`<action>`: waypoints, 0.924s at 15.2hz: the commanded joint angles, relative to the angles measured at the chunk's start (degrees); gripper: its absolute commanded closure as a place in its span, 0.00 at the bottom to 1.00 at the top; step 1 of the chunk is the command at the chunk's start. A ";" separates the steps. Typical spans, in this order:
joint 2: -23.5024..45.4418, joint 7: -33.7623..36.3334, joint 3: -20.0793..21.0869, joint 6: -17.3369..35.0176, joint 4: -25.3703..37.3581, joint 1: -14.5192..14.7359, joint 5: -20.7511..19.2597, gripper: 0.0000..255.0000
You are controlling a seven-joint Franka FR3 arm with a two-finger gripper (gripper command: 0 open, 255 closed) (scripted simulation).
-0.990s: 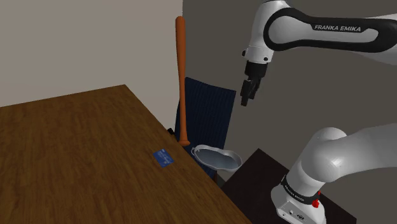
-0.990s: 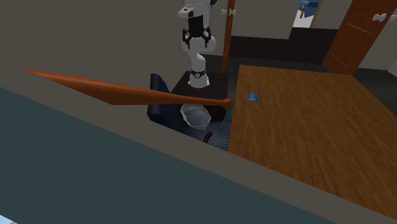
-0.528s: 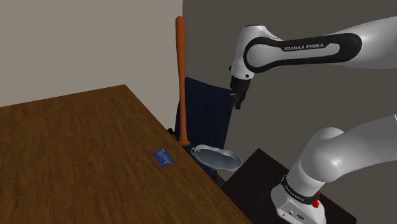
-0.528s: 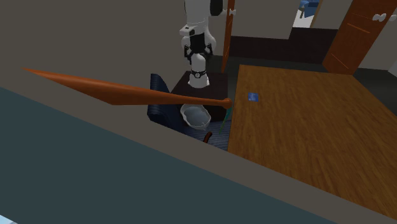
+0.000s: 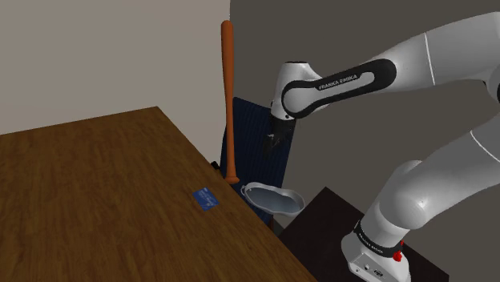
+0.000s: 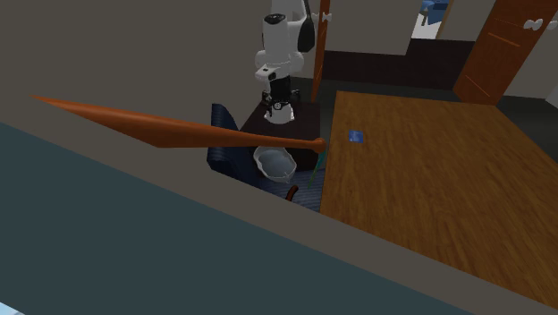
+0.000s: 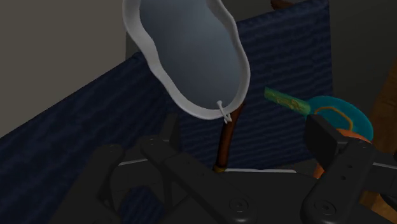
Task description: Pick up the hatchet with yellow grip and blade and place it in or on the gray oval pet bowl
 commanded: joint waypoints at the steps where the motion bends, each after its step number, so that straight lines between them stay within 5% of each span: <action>1: 4.56 0.59 0.44 4.53 0.77 -0.25 -0.02 0.00; 14: 34.57 7.67 1.21 26.59 12.43 0.33 -4.01 0.00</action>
